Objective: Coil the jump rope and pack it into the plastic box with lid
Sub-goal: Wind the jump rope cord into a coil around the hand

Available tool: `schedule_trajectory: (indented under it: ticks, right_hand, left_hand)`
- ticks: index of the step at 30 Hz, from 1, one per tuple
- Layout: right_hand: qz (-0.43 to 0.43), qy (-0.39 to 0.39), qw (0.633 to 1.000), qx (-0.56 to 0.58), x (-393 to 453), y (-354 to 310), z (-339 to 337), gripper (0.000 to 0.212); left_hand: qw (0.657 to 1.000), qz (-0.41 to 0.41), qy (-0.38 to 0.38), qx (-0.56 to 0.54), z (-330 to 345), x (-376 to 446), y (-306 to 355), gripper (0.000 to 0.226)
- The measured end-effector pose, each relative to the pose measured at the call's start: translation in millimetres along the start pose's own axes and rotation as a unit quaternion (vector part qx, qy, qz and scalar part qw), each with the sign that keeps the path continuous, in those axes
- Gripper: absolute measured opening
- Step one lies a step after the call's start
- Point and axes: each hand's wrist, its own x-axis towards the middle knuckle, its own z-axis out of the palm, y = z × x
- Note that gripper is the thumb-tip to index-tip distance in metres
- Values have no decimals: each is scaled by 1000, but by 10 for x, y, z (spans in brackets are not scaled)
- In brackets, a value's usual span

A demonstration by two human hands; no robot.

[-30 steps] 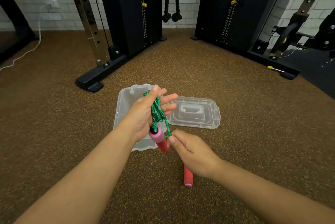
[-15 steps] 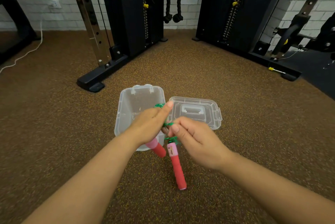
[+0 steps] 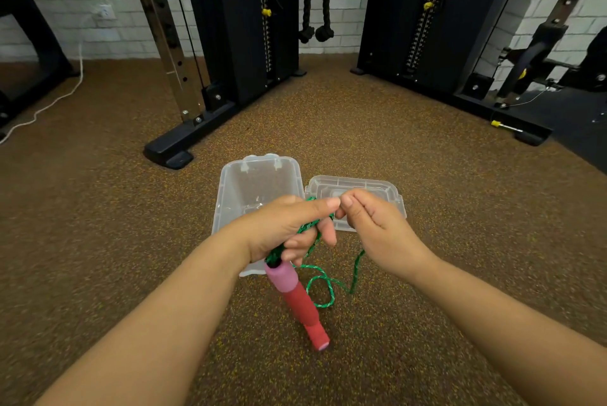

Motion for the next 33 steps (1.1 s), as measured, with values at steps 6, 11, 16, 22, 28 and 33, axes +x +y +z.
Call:
schedule_trajectory:
  ticks: [6,11,16,22,28,33]
  right_hand:
    - [38,3,998,49,-106,171,156,34]
    - [57,-18,998,24,-189,223,255,29]
    - [58,-62,996,-42,-302,169,295,27]
    - [-27,-144,982,-124,-411,-67,260,25]
    - [-71,-93,993,-20,-216,-494,83,26]
    - [-59,-22,998,11,-72,-575,-102,27]
  left_hand:
    - [993,19,47,-104,49,22,25,42]
    - [965,46,130,-222,29,75,53,41]
    - [936,66,143,-316,-61,108,54,69]
    - [947,49,155,-278,-109,111,24,104]
    - [995,-36,92,-27,-5,94,-50,103]
    - [998,-49,19,-32,-74,82,-91,112]
